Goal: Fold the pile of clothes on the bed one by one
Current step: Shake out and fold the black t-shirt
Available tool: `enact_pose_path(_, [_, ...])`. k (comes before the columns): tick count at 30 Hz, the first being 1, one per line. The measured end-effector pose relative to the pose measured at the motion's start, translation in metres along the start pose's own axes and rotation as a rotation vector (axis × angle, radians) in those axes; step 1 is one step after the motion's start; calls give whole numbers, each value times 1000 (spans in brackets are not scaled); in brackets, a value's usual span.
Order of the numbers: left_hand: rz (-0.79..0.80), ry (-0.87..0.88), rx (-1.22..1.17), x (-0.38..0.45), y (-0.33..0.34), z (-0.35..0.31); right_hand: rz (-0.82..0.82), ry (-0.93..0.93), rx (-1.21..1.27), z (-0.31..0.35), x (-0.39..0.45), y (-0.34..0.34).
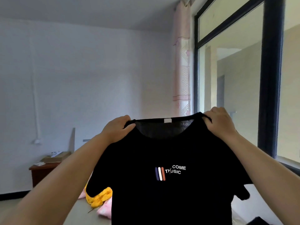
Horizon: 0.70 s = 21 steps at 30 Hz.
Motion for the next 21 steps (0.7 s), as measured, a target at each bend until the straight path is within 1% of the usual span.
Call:
enact_pose_path(3, [-29,26,84,-2,-9,4,-103,-88,-119,9,-4,-1])
enact_pose_path(4, [-53,36,116,-3,-11,5,-114,-122,-173,12,-6,0])
enact_pose_path(7, [-116,26,161,-2,-14,14,-65,-129,-225,16,-7,7])
enact_pose_path(9, [-120,-46,167,1,-16,19,-75,-135,-240,18,-5,12])
enact_pose_path(12, [-140,-164,171,9,-17,21,12,-70,-236,26,2,24])
enact_pose_path(15, [-274,-272,135,7,-15,21,-37,-87,-182,39,9,31])
enact_pose_path(17, [-343,-294,158,-2,-12,21,-71,-116,-153,46,8,35])
enact_pose_path(18, [-334,-282,202,-7,-8,21,-87,-131,-149,46,5,38])
enact_pose_path(21, [-235,-239,301,-32,10,26,-156,-165,-123,40,-16,53])
Point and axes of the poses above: each hand's wrist, its own x-axis towards the middle knuckle, its own y-axis out of the palm, z = x × y, the point moved 3 cm from there along x, towards the middle knuckle, and after that the axes turned 14 degrees about z, right-handed, at the moved point
